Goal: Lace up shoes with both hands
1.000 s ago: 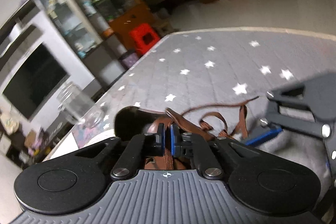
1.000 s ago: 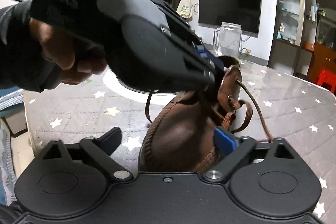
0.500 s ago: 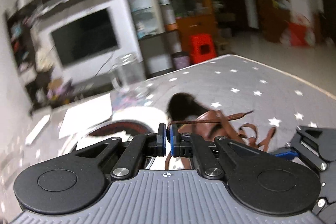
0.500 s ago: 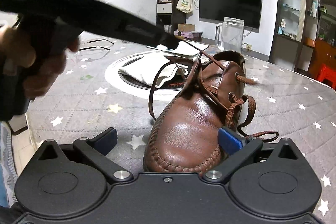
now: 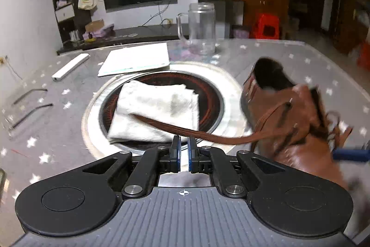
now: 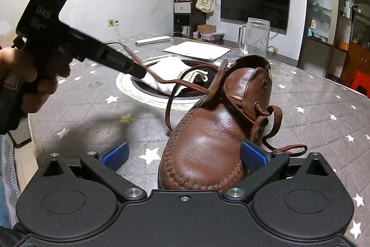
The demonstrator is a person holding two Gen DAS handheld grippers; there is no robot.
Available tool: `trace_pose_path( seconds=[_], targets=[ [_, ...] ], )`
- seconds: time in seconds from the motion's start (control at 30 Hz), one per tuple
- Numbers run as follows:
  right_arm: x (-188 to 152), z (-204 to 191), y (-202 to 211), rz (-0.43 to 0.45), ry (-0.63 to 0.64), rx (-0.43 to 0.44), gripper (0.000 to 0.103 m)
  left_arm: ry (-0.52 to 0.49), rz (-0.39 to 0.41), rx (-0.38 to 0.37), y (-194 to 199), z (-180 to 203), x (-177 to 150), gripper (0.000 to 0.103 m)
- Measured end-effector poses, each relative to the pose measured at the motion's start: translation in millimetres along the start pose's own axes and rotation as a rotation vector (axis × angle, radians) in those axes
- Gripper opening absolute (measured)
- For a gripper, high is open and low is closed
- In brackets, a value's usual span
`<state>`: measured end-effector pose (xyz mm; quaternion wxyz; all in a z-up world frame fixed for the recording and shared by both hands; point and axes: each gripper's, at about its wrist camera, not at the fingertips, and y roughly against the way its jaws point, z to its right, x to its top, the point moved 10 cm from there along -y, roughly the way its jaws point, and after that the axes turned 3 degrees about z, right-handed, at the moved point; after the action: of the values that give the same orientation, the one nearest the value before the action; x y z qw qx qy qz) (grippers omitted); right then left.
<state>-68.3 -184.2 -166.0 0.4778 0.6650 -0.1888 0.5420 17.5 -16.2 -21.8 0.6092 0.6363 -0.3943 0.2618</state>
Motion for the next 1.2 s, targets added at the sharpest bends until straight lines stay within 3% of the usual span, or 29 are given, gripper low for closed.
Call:
trace_pose_path(
  seconds=[0.03,0.07,0.1,0.23,0.4,0.57,0.83,0.9,1.03,1.1,1.2],
  targets=[
    [0,1,1,0.001,-0.002,0.003,0.103,-0.006,0.004,0.005,1,-2,1,0.016],
    [1,1,2,0.003,-0.006,0.005,0.103,-0.009,0.022,0.038,6,-9,6,0.030],
    [2,2,3,0.004,-0.010,0.009,0.103,-0.005,0.031,0.053,8,-13,9,0.036],
    [7,3,9,0.017,-0.028,0.021,0.103,-0.008,0.070,0.058,19,-16,28,0.037],
    [16,1,17,0.052,0.035,-0.014,0.103,-0.099,0.096,-0.084,35,29,49,0.038],
    [26,9,24,0.074,0.071,-0.052,0.100,-0.159,0.076,-0.228,35,80,66,0.048],
    [41,20,26,0.108,0.104,-0.083,0.095,-0.235,0.043,-0.229,5,108,75,0.048],
    [43,21,26,0.115,0.115,-0.083,0.086,-0.217,0.032,-0.241,-3,100,71,0.048],
    [50,29,21,0.120,0.126,-0.092,0.078,-0.175,0.044,-0.252,1,84,72,0.048],
    [54,31,16,0.119,0.132,-0.090,0.065,-0.156,0.057,-0.258,2,76,69,0.048],
    [61,32,5,0.111,0.149,-0.076,0.056,-0.121,0.073,-0.270,2,65,65,0.048]
  ],
)
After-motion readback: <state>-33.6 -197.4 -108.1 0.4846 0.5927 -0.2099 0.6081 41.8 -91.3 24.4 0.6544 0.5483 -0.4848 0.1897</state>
